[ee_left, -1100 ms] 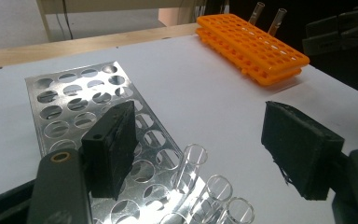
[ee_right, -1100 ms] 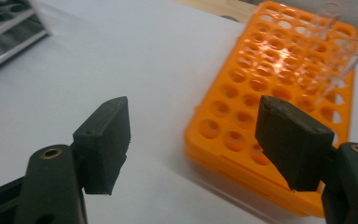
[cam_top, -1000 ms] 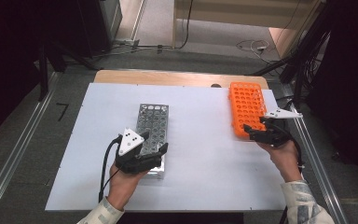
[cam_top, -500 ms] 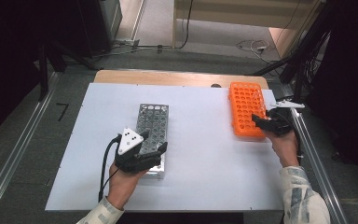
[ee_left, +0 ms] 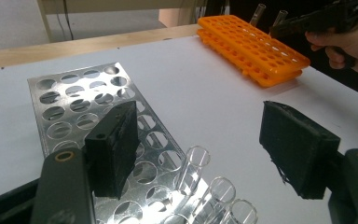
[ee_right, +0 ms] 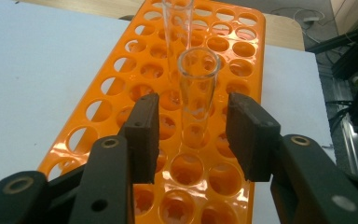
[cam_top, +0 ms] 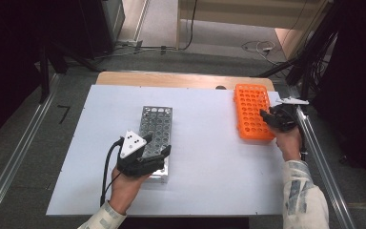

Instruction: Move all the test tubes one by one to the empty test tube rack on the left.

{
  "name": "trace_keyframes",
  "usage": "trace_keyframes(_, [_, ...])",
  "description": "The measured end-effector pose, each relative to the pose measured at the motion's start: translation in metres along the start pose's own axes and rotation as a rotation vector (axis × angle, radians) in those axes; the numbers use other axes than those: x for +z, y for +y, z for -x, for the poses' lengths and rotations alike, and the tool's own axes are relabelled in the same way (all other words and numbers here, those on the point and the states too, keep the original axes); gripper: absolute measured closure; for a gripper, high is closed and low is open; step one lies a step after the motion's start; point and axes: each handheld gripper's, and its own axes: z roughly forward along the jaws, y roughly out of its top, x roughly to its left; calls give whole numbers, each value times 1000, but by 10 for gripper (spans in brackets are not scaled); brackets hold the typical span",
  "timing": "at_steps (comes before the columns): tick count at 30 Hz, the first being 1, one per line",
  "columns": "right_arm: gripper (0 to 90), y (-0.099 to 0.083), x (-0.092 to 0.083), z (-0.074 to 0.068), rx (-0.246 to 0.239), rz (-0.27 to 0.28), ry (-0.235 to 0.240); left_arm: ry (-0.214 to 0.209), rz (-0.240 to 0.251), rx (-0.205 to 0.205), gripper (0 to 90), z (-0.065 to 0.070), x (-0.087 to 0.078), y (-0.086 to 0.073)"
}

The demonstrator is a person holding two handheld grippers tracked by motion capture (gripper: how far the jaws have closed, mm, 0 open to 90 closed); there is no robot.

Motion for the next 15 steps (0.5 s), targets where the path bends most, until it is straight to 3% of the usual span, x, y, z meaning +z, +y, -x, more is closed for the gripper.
trace_keyframes(15, [726,0,12,-3,-19,-21,-28,5,12,-4,269,-1,-1,1])
